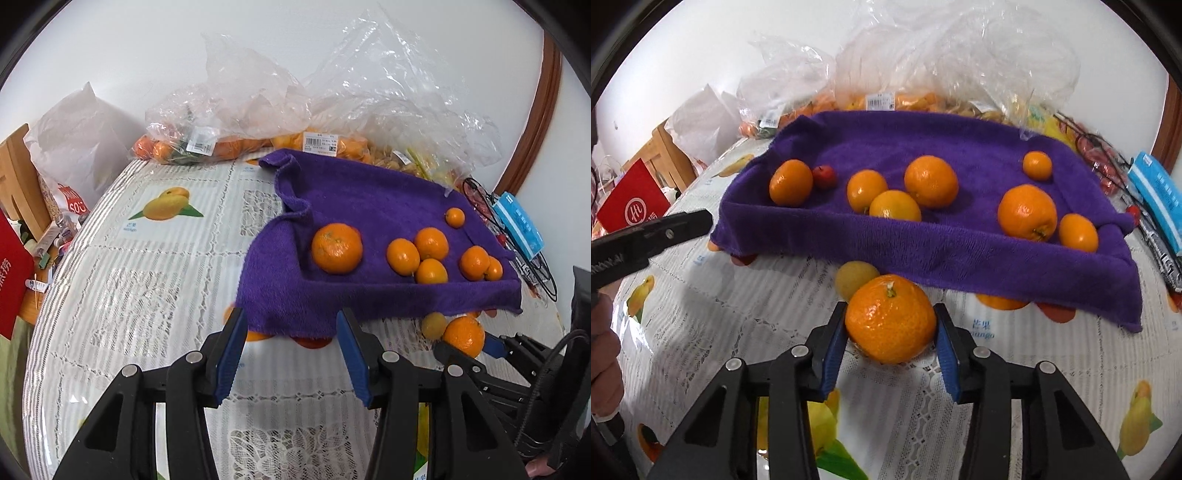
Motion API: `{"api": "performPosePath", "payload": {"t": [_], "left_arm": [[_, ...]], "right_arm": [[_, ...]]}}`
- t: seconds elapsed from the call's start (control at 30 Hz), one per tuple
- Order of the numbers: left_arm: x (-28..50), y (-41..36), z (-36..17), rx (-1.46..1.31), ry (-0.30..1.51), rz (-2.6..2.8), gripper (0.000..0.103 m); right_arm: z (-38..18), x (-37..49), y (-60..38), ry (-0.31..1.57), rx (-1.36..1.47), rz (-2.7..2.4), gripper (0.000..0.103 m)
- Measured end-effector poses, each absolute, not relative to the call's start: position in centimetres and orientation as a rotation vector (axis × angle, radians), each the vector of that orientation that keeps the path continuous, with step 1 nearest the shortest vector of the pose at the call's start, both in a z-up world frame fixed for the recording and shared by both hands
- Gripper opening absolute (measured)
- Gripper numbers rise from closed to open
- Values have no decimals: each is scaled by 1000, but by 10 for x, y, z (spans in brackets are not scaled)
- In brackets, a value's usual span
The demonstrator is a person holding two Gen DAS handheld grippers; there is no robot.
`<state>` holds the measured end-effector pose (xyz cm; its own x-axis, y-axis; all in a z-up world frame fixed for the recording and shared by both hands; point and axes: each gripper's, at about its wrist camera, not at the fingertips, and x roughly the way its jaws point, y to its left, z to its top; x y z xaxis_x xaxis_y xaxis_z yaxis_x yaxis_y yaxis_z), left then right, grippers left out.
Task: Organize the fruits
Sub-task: 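Grasp a tangerine with the right gripper while the left grasps the small brown fruit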
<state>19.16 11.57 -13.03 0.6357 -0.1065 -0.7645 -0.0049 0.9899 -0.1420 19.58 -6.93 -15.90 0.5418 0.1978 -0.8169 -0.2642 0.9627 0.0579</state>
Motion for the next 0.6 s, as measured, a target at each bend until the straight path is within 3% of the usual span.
{"api": "performPosePath", "payload": {"t": [0.6], "left_arm": [[189, 21, -153, -80, 920, -205, 48]], "right_arm": [[-149, 160, -166, 904, -68, 101, 44]]}}
